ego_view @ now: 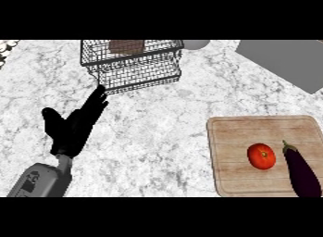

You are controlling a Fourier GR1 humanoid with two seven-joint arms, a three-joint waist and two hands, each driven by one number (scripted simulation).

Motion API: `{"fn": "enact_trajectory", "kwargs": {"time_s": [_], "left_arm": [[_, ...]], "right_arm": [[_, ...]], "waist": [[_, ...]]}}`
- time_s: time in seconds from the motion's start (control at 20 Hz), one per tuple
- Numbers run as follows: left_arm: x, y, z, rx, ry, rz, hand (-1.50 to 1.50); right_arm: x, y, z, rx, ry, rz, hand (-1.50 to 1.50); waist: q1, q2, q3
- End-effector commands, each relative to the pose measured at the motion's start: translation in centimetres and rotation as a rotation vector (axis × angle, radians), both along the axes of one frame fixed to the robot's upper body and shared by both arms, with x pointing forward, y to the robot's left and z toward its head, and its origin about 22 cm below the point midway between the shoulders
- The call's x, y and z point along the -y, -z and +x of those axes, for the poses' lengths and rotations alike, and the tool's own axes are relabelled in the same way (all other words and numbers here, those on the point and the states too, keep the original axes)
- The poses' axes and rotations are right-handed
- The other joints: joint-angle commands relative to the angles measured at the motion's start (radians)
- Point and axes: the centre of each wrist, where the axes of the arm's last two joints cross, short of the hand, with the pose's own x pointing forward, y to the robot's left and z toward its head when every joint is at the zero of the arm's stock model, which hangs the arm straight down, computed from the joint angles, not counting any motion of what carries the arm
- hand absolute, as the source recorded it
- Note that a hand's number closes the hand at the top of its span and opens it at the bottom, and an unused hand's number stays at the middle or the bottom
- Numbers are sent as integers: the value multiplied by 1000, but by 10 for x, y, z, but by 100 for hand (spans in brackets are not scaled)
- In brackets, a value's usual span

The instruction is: Pick the eggplant from the cutting board and place it in the tiered basket

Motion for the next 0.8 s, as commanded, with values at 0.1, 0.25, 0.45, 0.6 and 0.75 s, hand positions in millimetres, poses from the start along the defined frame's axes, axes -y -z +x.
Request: {"fn": "enact_trajectory", "kwargs": {"time_s": [0.1,0.25,0.45,0.6,0.75], "left_arm": [[9,12,-2,-6,14,8,0],[11,-2,8,-4,-1,0,0],[0,15,3,-16,-26,-5,0],[6,0,6,-8,-14,-8,0],[11,9,1,-22,-34,-29,0]], "right_arm": [[-40,2,19,-115,126,-96,-150],[-63,12,32,-170,148,-118,-150],[-73,35,51,-215,130,-97,-150],[-92,43,53,-235,130,-96,-150],[-84,39,39,-282,163,-114,-150]], "waist": [[9,-2,2],[1,-5,4],[-18,-9,5],[-19,-11,5],[-25,-12,5]]}}
